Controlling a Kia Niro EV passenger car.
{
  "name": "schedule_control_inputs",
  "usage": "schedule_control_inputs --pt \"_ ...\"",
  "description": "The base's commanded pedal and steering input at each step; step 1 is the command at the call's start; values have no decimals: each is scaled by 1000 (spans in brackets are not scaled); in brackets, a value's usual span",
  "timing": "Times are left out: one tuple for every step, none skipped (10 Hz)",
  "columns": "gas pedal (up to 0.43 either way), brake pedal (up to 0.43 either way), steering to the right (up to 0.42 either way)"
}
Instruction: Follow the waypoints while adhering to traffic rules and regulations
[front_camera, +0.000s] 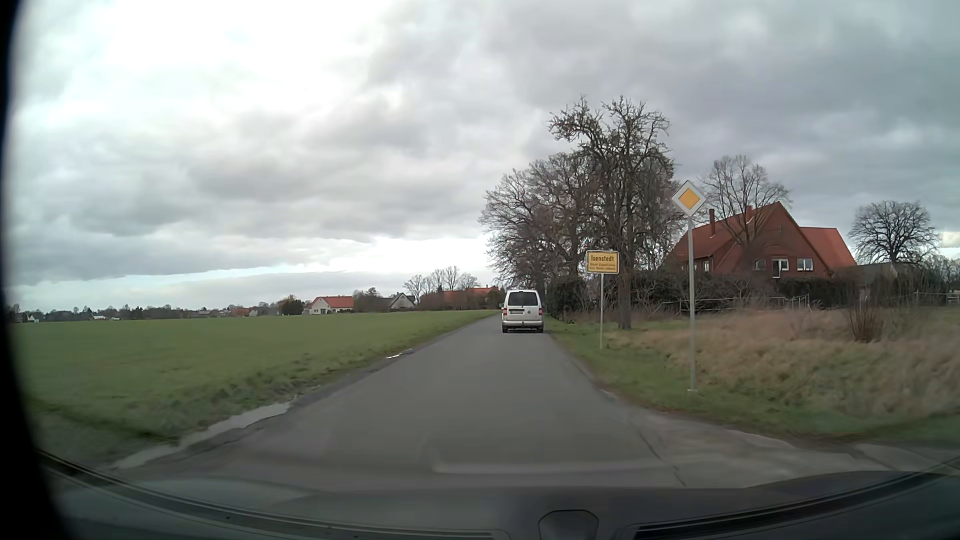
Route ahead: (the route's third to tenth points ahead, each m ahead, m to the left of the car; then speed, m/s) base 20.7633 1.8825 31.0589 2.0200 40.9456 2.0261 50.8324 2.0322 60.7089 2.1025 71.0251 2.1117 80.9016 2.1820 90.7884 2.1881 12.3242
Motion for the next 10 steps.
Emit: schedule_control_inputs --pt "189 0 2" --pt "189 0 1" --pt "189 0 1" --pt "189 0 1" --pt "189 0 1" --pt "189 0 1" --pt "189 0 0" --pt "189 0 1" --pt "189 0 1" --pt "189 0 1"
